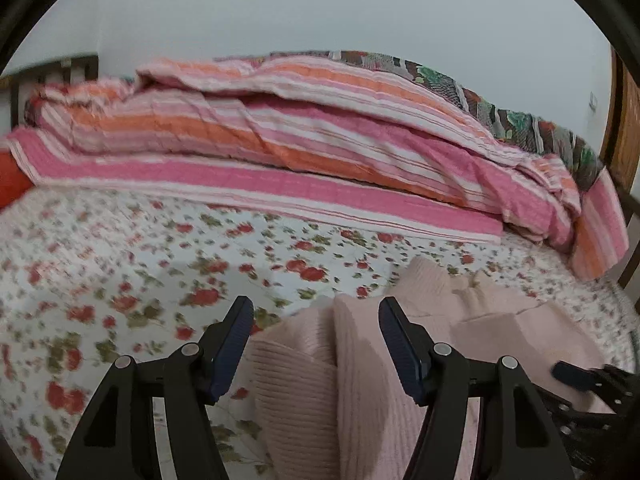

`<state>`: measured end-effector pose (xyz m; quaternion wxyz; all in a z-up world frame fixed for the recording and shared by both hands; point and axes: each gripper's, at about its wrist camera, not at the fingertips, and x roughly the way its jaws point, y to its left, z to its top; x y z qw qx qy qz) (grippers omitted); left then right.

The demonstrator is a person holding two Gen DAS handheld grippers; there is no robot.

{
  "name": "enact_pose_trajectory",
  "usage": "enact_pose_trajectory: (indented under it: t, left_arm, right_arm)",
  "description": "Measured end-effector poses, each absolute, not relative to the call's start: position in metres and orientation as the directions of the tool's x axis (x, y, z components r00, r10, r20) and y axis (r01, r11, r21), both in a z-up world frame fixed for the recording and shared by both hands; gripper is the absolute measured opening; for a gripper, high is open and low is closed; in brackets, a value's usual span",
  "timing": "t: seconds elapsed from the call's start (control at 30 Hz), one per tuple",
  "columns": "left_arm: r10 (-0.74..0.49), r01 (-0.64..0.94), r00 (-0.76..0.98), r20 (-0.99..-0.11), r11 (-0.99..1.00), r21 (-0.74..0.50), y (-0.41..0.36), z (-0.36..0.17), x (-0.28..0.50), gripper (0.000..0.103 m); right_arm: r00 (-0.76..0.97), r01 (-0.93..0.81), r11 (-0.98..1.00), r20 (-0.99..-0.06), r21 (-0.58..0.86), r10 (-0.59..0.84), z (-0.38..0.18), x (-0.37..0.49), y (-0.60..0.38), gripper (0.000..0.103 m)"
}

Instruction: Fold small clothes

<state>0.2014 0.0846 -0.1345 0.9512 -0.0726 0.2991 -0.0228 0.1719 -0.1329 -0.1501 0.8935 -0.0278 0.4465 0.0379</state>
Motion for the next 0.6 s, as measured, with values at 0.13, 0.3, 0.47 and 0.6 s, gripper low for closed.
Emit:
enact_pose_trajectory:
  t: [0.13, 0.3, 0.47, 0.6]
  left_arm:
    - [-0.080, 0.001, 0.830, -0.551, 0.990, -0.143, 0.085, -0.132, 0.197, 0.063]
    - [-0.065, -0.022, 0.845, -0.531, 0.988, -0.156, 0.093, -0.129, 0.194, 0.063]
    - [-0.080, -0.031, 0.854, -0.513, 0.978, -0.204, 0.102, -0.126, 0.191, 0.063]
    - [-0.088, -0.030, 0.857, -0.508, 0.975, -0.219, 0.105, -0.125, 0.189, 0.063]
  right_arm:
    - [0.609, -0.092, 0.995, -0.792, -0.026, 0.036, -0.150, 0.154, -0.133, 0.058]
    - [0.624, -0.102, 0.994, -0.781, -0.041, 0.032, -0.152, 0.131, -0.131, 0.058]
    - [0.621, -0.104, 0.993, -0.783, -0.047, 0.028, -0.149, 0.118, -0.131, 0.058]
    - [0.627, -0.110, 0.991, -0.779, -0.075, 0.011, -0.150, 0.102, -0.126, 0.058]
